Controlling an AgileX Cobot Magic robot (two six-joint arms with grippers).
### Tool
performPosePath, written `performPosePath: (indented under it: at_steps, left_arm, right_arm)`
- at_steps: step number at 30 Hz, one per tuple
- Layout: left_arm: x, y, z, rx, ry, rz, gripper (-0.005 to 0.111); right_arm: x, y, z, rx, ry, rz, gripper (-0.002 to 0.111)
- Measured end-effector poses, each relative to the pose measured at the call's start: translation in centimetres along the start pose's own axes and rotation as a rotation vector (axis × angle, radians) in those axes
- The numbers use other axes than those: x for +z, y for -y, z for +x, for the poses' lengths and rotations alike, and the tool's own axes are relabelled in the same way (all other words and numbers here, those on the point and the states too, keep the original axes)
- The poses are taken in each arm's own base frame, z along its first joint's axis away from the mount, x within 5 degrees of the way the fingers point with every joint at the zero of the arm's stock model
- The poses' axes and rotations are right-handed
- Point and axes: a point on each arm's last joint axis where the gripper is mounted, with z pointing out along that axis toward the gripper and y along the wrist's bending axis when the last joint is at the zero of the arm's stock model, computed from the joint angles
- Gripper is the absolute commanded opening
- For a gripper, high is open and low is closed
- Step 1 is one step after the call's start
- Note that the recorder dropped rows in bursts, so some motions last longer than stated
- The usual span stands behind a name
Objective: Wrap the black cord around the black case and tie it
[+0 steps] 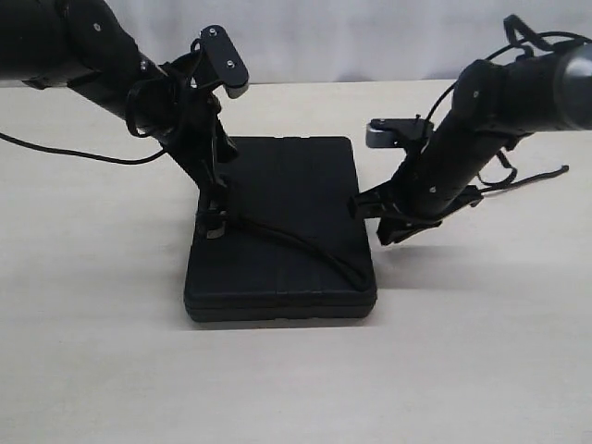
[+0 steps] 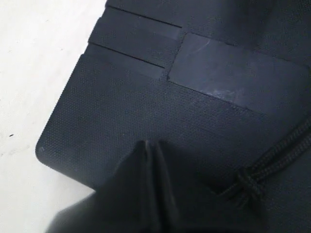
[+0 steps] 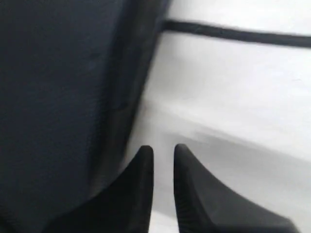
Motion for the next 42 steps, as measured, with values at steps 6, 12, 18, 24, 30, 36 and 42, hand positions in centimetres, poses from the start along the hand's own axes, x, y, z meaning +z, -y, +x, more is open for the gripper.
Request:
performPosePath:
  at_steps: [6,12,18,24,30,36,42]
  left_arm:
    - [0.0,-0.2,-0.1,0.0,0.008,-0.019,0.0]
    - [0.0,-0.6,-0.3,0.0,0.028,-0.063,0.0]
    - [0.0,-0.7,-0.4,-0.012,0.042,-0.076,0.0]
    - [-0.1,-1.0,-0.5,-0.012,0.055,-0.105,0.0]
    - [-0.1,-1.2,-0.6,-0.012,0.068,-0.135,0.0]
    - [-0.1,-1.3,-0.6,-0.012,0.072,-0.145,0.0]
    - [-0.1,-1.3,-0.7,-0.014,0.073,-0.145,0.0]
  right_arm:
    - [-4.2,6.1,-0.2,0.275,0.136,0.136,0.043]
    - [-3.5,10.6,1.7,0.662,0.305,0.08,0.05]
    - [-2.4,11.6,1.4,0.767,0.501,0.062,0.05]
    - [-0.5,12.6,1.1,0.79,0.488,0.078,0.05]
    - [0.8,15.0,1.8,0.853,0.459,0.108,0.05]
    - [0.9,15.8,1.0,0.854,0.479,0.111,0.05]
    - [1.1,15.6,-0.2,0.836,0.493,0.101,0.05]
